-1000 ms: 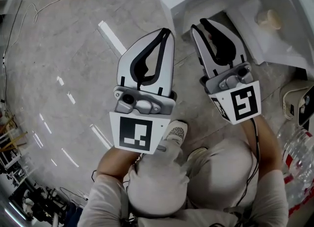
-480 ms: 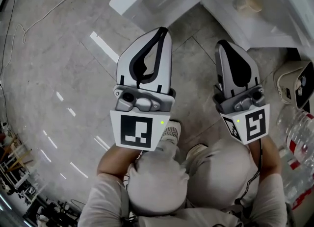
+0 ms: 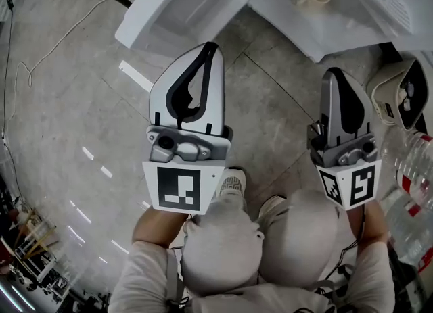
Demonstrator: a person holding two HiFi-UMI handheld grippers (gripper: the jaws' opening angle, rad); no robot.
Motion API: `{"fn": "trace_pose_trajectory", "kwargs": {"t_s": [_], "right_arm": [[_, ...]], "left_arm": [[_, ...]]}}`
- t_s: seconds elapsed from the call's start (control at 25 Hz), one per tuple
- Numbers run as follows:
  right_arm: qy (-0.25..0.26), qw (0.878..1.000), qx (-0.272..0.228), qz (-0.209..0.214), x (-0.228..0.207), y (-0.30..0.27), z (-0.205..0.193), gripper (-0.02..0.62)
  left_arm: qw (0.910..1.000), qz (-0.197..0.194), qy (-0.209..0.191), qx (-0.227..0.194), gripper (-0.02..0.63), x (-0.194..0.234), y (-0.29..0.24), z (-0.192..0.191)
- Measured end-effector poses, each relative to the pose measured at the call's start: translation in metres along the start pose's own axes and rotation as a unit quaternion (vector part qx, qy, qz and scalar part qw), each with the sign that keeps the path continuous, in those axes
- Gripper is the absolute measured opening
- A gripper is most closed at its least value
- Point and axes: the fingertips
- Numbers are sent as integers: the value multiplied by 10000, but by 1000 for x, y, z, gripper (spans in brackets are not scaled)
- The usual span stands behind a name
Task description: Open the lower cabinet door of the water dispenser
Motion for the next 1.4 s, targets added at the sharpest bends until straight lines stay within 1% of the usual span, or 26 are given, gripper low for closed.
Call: {"fn": "trace_pose_trajectory", "kwargs": {"t_s": [0.16, 0.28, 0.36, 0.44, 0.52, 0.6, 0.68, 0.88, 0.96, 1.12, 1.24, 1.32, 1.4], "right_arm": [[27, 9998, -162, -70, -2, 10, 30, 17], [-62, 9993, -191, -318, -7, 18, 56, 17], [-85, 9986, -189, -496, -8, 28, 81, 17], [-111, 9976, -166, -669, -6, 42, 114, 17], [-116, 9963, -126, -847, -3, 57, 156, 17], [-117, 9947, -81, -1021, 3, 75, 208, 17], [-109, 9930, -47, -1172, 11, 92, 270, 17], [-33, 9884, -10, -1518, 28, 129, 443, 17], [0, 9867, -6, -1627, 29, 141, 510, 17], [151, 9857, -77, -1679, 39, 171, 627, 17], [208, 9847, -155, -1722, 48, 194, 694, 17], [255, 9849, -251, -1694, 57, 207, 726, 17], [277, 9852, -346, -1658, 62, 216, 749, 18]], "left_arm": [[9999, -85, -86, -33, 5, -4, -3, 26], [10000, -37, -27, 30, 5, -1, -3, 48], [10000, 16, 12, 28, 5, 1, -1, 74], [10000, -14, -31, 22, 5, -1, 4, 110], [9999, -103, -53, 25, 5, -3, 5, 156], [9999, -163, -44, 29, 5, -3, 8, 211], [9998, -203, -78, 26, 5, -1, 11, 273], [9995, -274, -72, 161, 5, 14, 26, 441], [9996, -242, -66, 132, 5, 21, 26, 506], [9999, 46, -128, 58, 5, 38, 37, 620], [9998, 154, -55, 139, 5, 34, 56, 683], [9998, 126, -39, 151, 5, 26, 68, 714], [9999, 98, -48, 88, 5, 19, 76, 737]]}}
Point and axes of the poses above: the fingertips, and each gripper's own axes: y backward along the fingers, x to its left, z out of its top, and after that the axes turned 4 degrees about -y, right-handed
